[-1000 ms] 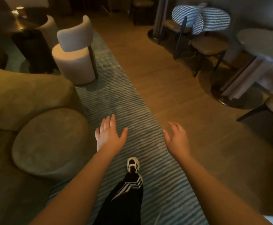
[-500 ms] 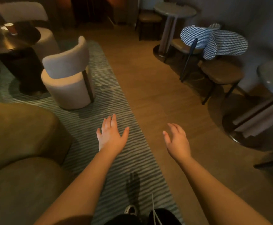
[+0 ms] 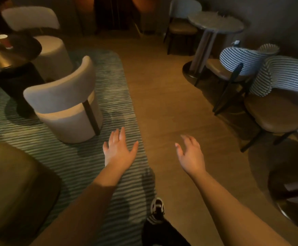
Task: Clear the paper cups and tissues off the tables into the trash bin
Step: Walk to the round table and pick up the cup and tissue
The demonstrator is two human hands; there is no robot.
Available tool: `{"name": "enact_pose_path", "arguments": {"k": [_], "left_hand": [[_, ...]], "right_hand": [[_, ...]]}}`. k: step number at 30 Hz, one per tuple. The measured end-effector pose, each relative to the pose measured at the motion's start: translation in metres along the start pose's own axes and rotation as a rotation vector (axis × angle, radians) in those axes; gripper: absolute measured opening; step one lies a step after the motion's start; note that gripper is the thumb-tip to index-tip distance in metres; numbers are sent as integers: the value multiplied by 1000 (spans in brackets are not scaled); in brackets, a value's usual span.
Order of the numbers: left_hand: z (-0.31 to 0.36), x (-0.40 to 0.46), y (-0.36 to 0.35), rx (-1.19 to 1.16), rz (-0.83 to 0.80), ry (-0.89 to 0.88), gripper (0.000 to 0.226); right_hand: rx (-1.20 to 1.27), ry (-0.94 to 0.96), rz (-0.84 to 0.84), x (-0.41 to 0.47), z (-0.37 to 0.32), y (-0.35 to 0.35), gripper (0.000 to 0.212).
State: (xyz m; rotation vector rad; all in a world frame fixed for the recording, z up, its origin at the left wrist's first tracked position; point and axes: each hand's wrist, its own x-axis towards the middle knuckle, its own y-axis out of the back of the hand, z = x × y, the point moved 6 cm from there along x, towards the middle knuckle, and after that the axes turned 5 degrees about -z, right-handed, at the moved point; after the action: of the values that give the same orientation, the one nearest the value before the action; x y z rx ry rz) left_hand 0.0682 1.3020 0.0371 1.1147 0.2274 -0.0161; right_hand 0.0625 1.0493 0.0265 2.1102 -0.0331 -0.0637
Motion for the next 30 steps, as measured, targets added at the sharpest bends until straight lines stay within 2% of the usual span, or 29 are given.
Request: {"name": "enact_pose_path", "arguments": {"k": [5, 10, 17, 22, 30], "left_hand": [[41, 111, 24, -61, 43, 48, 75], [46, 207, 45, -124, 75, 116, 75], [11, 368, 68, -142, 143, 186, 75], [-33, 508, 87, -161, 144, 173, 78], [-93, 682, 150, -118, 209, 258, 81]], "right_hand": [[-31, 59, -74, 139, -5, 9, 48], [-21, 106, -159, 258, -28, -4, 50], [16, 203, -221, 436, -86, -56, 46], [24, 278, -293, 581, -144, -101, 45], [6, 332, -311, 776, -240, -125, 46]]}}
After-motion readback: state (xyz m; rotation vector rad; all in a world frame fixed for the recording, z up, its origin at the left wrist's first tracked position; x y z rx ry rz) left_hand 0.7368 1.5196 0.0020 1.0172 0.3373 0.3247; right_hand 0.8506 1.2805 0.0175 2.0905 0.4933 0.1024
